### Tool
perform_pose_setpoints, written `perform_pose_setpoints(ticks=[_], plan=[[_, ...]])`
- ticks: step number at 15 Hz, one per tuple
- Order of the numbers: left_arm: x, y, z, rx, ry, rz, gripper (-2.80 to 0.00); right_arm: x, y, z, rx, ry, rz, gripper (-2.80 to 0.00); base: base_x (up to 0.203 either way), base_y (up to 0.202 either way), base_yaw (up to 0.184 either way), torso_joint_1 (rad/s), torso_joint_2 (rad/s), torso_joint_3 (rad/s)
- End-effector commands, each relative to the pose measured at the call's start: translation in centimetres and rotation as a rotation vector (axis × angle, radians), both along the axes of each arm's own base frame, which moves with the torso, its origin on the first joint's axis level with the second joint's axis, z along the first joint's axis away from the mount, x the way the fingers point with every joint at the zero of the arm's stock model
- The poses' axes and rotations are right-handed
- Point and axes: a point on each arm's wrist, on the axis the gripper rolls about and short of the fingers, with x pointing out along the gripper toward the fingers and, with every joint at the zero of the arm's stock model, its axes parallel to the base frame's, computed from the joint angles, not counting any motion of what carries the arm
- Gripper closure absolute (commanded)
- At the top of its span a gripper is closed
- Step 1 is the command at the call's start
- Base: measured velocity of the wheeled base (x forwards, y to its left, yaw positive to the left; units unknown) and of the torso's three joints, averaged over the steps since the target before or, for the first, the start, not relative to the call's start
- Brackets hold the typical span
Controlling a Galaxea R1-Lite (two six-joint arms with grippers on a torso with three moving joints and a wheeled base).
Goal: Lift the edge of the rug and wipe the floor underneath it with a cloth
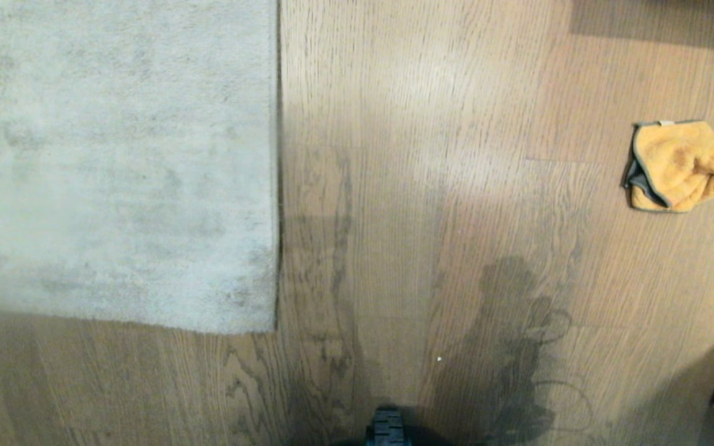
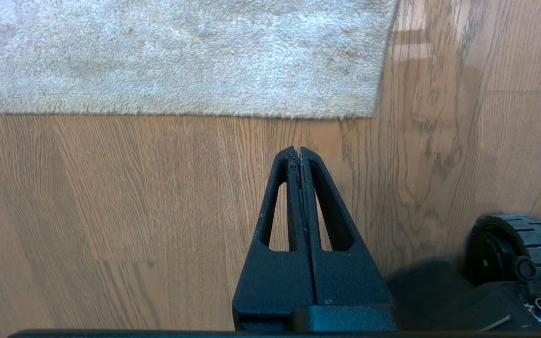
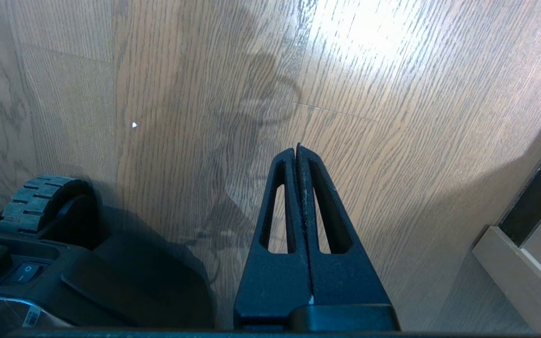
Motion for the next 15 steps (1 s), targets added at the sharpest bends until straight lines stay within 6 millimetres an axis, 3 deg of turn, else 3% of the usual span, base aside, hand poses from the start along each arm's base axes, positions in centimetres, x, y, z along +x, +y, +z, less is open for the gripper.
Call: perform_pose_setpoints(ticks=[1,9,15], plan=[[0.00,0.00,0.00,0.000,-0.001,0.000,0.00,0.01,0.00,0.00,-0.001,0.002,0.001,0.00,0.000,0.000,0.000,0.000,0.00,0.000],[0.00,0.00,0.00,-0.003,-0.001,0.000,0.00,0.03,0.00,-0.01,-0.001,0.001,0.001,0.00,0.000,0.000,0.000,0.000,0.00,0.006],[0.00,0.00,0.00,-0.007,0.000,0.001,0.00,0.03,0.00,-0.01,0.000,0.001,0.001,0.00,0.000,0.000,0.000,0.003,0.00,0.172]])
